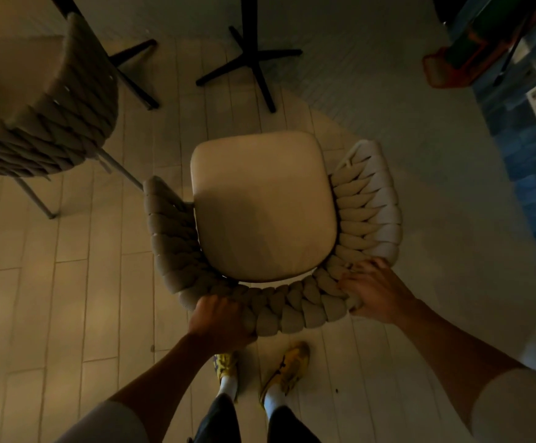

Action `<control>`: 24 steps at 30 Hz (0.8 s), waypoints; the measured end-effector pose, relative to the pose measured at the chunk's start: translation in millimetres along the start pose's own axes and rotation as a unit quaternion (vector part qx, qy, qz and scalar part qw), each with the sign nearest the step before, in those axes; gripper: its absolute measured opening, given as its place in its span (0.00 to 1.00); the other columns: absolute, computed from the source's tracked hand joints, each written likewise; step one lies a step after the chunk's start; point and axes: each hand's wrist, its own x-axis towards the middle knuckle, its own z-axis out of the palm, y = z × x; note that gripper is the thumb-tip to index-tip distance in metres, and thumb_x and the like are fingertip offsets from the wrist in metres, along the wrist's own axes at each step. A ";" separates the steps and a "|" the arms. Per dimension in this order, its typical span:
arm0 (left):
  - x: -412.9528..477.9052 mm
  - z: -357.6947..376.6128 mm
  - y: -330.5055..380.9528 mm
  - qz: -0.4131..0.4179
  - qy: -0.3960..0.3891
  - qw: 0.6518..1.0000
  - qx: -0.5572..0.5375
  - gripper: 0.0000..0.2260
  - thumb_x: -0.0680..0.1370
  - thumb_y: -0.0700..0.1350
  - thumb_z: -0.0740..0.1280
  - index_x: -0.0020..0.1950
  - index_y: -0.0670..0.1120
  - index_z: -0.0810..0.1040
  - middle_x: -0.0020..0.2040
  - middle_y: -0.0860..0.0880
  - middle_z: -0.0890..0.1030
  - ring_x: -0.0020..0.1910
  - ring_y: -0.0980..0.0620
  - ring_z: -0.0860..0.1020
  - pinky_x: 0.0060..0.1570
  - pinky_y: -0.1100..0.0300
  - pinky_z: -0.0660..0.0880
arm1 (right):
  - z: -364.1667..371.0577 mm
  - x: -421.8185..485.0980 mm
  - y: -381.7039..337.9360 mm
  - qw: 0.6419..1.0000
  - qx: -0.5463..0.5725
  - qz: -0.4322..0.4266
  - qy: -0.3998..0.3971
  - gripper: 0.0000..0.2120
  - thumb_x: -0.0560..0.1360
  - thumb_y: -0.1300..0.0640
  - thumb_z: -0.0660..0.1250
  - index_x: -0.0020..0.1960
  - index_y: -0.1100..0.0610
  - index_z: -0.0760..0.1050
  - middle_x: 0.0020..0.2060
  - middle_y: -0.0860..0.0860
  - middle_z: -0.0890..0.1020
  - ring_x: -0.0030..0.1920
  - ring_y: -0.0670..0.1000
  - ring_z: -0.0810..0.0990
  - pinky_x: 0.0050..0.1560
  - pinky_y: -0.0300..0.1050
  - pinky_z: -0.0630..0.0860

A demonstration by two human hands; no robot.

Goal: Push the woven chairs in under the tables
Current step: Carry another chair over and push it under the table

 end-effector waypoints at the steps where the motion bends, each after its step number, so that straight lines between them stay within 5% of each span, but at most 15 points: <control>1: 0.9 -0.4 -0.2 0.003 -0.001 1.000 -0.002 0.30 0.67 0.74 0.57 0.51 0.53 0.81 0.42 0.57 0.82 0.43 0.54 0.81 0.47 0.59 0.79 | 0.2 0.2 -0.5 1.000 0.006 0.004 0.001 0.29 0.55 0.31 0.72 0.53 0.40 0.84 0.51 0.38 0.85 0.57 0.52 0.81 0.57 0.51 0.62; 13: 5.3 1.5 -0.3 0.014 -0.007 1.000 -0.011 0.35 0.65 0.79 0.57 0.58 0.56 0.80 0.49 0.59 0.83 0.47 0.56 0.81 0.50 0.60 0.78 | 5.6 1.5 5.9 0.997 0.040 -0.030 0.053 0.27 0.57 0.30 0.69 0.50 0.42 0.82 0.50 0.39 0.83 0.55 0.53 0.81 0.62 0.55 0.63; 19: -0.1 -8.1 8.1 -0.002 0.037 0.997 -0.069 0.42 0.59 0.87 0.56 0.62 0.62 0.78 0.51 0.62 0.82 0.49 0.60 0.80 0.51 0.61 0.77 | 13.7 -0.7 10.9 0.991 0.059 -0.062 0.100 0.28 0.60 0.24 0.67 0.53 0.38 0.82 0.53 0.37 0.83 0.62 0.52 0.80 0.70 0.60 0.60; 24: -3.2 -21.0 14.8 -0.015 0.016 0.995 -0.093 0.47 0.57 0.88 0.56 0.69 0.65 0.72 0.56 0.66 0.78 0.55 0.61 0.78 0.56 0.63 0.74 | 4.7 -8.1 7.4 0.990 0.070 -0.062 0.103 0.47 0.57 0.11 0.57 0.58 0.44 0.83 0.60 0.42 0.84 0.71 0.54 0.75 0.74 0.67 0.55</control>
